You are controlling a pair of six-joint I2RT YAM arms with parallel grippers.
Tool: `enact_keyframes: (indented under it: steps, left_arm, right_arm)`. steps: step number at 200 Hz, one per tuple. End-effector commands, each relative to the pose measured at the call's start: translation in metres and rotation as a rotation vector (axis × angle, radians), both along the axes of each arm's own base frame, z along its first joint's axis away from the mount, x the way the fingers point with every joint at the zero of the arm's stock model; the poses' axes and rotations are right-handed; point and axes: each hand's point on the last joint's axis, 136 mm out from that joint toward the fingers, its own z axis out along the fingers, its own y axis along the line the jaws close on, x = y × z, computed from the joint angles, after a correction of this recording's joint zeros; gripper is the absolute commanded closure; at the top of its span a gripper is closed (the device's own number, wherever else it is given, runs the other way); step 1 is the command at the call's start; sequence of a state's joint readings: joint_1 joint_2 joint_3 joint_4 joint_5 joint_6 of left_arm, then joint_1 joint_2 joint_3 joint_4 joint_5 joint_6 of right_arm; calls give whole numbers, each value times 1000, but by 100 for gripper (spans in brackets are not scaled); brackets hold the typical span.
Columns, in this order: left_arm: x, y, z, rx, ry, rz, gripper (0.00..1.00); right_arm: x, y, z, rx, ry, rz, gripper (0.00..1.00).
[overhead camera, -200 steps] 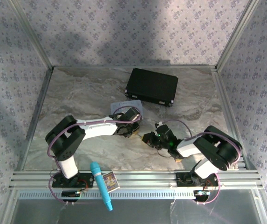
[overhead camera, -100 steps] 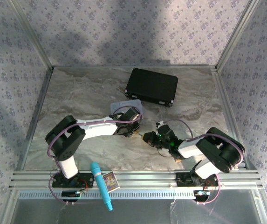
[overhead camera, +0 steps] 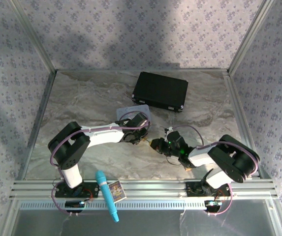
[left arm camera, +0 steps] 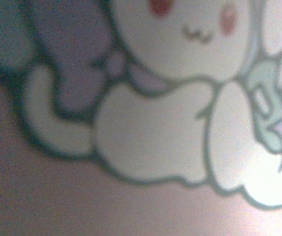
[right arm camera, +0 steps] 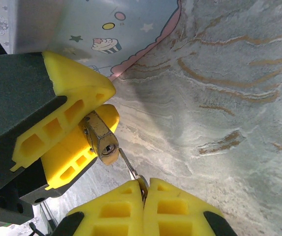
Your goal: Unlock the padlock with the key
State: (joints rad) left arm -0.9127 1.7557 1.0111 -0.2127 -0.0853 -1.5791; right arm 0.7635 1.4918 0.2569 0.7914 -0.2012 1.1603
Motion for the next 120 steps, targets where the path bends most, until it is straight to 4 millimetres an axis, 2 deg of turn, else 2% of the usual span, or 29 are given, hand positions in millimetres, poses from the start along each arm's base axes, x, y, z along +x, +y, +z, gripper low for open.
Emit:
enact_keyframes:
  steps: [1,120]
  left_arm:
    - [-34,1,-24,-18,183,11,87]
    - [-37,-9,-27,-35,199,-7,87]
  right_arm:
    - [10,3,15,21,-57,-5,100]
    - [12,4,22,24,-87,0,100]
